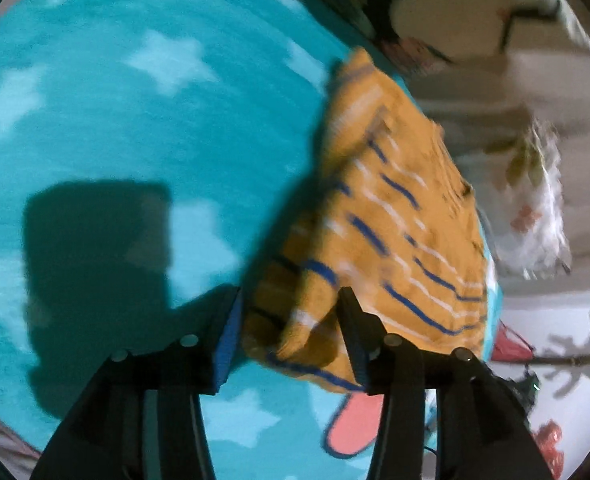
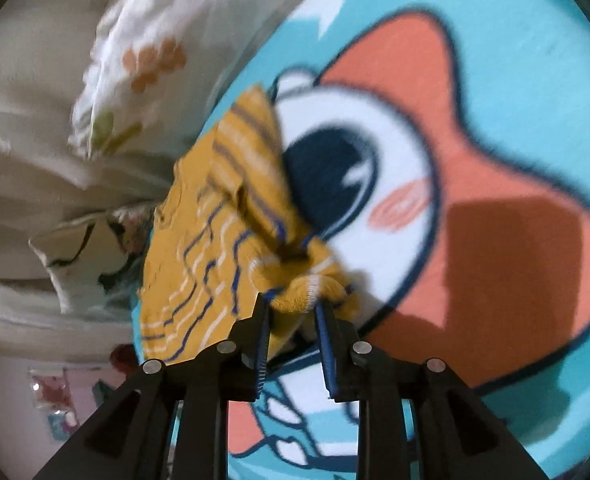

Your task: Fold small clothes

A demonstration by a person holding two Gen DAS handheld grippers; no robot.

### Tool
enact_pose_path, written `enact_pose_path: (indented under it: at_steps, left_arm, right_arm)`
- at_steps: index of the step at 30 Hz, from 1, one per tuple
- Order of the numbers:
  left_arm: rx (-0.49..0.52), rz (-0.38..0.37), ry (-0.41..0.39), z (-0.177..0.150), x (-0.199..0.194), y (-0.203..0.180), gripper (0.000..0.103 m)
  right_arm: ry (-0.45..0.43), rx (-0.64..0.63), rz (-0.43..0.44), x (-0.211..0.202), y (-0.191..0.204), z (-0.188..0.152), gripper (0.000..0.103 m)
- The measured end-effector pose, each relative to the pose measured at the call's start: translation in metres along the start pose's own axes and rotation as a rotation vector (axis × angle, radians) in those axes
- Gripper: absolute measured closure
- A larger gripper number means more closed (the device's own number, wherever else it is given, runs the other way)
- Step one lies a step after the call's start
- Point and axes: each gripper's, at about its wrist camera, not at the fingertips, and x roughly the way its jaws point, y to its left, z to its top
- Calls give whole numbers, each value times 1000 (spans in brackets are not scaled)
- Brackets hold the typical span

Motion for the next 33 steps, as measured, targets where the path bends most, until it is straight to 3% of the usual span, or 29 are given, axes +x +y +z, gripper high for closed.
enact_pose_path:
  at_steps: [3, 6, 9, 12, 14, 18, 19, 25, 33]
  left_arm:
    - [-38, 43, -49, 3, -18, 13, 57]
    - [-3, 73, -115, 3, -39, 9, 57]
    - [66, 57, -147, 1, -47, -11, 56]
    - [134, 62, -137, 0, -33, -33, 52]
    - [156, 68, -111, 1, -14, -40, 52]
    - [77, 93, -50, 6, 20, -25, 52]
    - [70, 78, -83, 7, 17, -24, 49]
    - [41, 114, -79, 7, 6, -23, 49]
    - [122, 237, -200, -22, -46, -41, 39]
  right_arm:
    - [-105, -87, -80, -25, 20, 11, 70]
    - [-132, -181, -55, -31, 50, 13, 69]
    - [-66, -296, -20, -8, 84, 6, 63]
    - [20, -346, -27, 28, 95, 0, 63]
    - [61, -339, -48, 51, 92, 0, 63]
    - [101, -251, -36, 78, 71, 12, 63]
    - [105, -226, -15, 80, 64, 16, 63]
    - [132, -167, 58, 80, 49, 28, 64]
    - [73, -243, -11, 34, 56, 29, 56]
